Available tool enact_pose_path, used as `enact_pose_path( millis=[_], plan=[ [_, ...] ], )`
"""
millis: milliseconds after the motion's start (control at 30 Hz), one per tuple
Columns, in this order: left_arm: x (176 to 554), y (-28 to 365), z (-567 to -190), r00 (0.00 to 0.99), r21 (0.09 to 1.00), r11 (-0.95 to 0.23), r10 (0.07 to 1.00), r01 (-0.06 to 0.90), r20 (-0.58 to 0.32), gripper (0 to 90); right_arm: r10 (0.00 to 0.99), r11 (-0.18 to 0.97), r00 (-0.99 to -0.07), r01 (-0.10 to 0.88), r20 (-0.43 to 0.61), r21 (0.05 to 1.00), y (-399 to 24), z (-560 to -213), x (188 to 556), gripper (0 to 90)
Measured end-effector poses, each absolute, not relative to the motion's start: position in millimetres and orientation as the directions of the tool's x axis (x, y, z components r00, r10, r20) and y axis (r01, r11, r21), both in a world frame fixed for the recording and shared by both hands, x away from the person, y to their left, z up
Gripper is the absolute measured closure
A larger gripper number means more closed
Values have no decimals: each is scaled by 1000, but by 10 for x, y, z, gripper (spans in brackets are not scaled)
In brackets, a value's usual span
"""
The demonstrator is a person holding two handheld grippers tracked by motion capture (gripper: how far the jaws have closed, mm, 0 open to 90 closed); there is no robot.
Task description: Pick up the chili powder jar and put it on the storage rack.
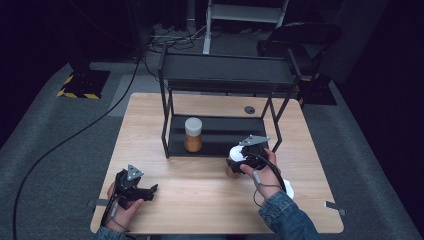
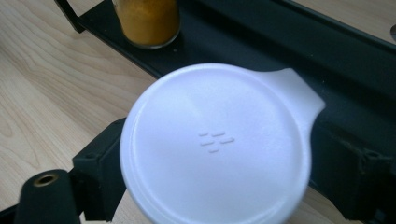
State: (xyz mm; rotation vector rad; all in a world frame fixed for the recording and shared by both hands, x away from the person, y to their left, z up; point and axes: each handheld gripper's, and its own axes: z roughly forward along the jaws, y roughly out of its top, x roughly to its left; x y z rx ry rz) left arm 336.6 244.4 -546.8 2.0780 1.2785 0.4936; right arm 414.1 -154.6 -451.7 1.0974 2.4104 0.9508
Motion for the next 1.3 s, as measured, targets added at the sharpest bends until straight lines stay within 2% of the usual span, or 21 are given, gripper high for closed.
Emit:
enact_pose_path(
  millis=[133,733,1300],
  plan=[
    [3365,2444,-5468,456,689,-321,890,649,-15,27,758,499,-652,552,-27,668,-1526,-4577,4153,215],
    [3364,2443,-5468,457,690,-321,890,649,-15,28,744,523,-666,540,-45,660,-1489,-4520,4148,236],
    [3364,2443,-5468,457,690,-321,890,649,-15,28,724,547,-686,503,-76,669,-1416,-4091,4180,236]
  ],
)
